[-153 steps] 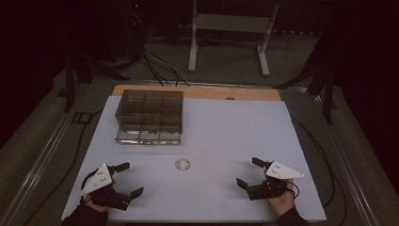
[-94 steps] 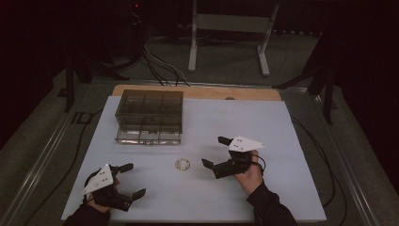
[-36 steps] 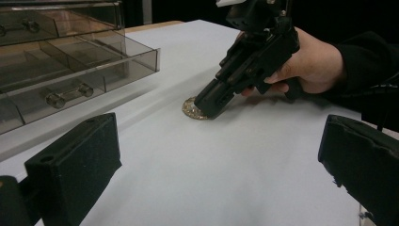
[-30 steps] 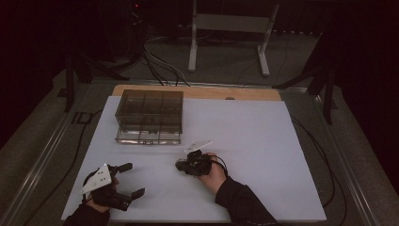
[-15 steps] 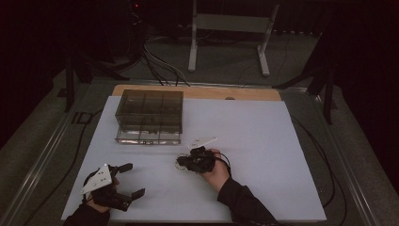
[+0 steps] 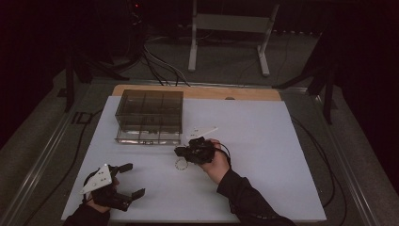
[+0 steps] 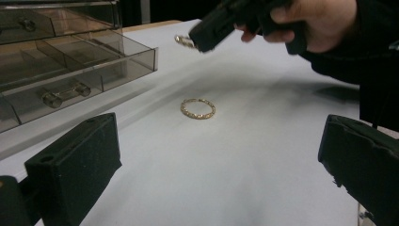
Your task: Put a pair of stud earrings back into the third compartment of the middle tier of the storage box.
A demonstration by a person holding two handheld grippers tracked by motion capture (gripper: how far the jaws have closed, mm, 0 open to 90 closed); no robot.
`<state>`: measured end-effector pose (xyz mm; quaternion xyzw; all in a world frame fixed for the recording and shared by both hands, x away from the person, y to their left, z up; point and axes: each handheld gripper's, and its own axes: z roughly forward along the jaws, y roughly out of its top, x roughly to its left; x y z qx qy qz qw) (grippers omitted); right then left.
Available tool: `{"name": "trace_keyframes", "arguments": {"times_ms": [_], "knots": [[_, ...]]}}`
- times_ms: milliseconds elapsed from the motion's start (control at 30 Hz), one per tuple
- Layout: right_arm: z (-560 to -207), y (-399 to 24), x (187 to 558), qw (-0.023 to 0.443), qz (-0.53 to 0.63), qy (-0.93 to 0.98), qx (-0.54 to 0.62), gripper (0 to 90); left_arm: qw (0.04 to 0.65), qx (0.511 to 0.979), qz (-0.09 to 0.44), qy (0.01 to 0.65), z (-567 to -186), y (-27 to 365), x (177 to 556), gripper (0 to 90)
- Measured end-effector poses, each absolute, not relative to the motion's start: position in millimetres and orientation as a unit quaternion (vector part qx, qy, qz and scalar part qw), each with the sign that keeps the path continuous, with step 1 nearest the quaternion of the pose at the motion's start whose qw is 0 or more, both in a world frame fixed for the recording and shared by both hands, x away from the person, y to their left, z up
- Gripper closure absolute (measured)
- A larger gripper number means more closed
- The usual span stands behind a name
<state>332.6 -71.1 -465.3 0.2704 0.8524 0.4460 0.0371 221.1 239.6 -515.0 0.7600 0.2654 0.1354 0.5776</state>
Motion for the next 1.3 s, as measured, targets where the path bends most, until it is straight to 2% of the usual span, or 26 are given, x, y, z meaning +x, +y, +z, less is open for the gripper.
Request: {"name": "trace_keyframes", "arguments": {"times_ms": [767, 1300], "knots": [[-432, -46, 360, 0.05, 0.442, 0.861, 0.247, 85.3, 0.577, 0.76, 0.135, 0.264, -516, 240, 221, 0.6], [-428, -24, 385, 0.053, 0.428, 0.868, 0.244, 85.3, 0.58, 0.759, 0.136, 0.263, -515, 241, 220, 0.6]]}}
